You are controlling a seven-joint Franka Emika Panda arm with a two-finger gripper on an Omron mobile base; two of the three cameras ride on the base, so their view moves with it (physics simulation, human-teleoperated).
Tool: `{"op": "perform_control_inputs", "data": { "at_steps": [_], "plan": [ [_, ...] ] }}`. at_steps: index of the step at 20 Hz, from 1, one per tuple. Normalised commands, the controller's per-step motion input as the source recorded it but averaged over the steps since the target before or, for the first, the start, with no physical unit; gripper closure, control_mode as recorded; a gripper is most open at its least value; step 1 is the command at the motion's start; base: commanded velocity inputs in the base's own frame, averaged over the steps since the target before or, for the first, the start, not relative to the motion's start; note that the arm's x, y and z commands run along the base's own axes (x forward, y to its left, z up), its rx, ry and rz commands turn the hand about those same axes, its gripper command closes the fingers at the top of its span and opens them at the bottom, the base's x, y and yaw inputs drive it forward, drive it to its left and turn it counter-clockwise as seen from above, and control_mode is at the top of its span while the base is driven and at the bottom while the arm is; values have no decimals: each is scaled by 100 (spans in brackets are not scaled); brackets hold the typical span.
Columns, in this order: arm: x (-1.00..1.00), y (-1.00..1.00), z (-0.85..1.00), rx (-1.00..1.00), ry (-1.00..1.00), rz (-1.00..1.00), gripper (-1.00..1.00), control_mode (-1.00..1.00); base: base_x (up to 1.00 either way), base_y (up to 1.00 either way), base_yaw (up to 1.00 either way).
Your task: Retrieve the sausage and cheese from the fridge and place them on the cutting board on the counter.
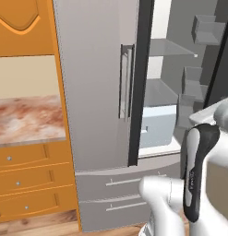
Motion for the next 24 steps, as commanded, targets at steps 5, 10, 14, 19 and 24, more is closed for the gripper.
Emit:
{"op": "perform_control_inputs", "data": {
  "at_steps": [5, 10, 14, 19, 24],
  "plan": [
    [43, 45, 1, -2, 31, -19, -100, -100, 0, 0, 0],
    [41, 42, 0, -13, 14, -9, -100, -100, 0, 0, 0],
    [44, 29, -12, -12, 3, -11, -100, -100, 0, 0, 0],
    [65, 5, -17, -6, -2, -20, -100, -100, 0, 0, 0],
    [97, -10, -22, -4, 4, -20, -100, -100, 0, 0, 0]
  ]
}}
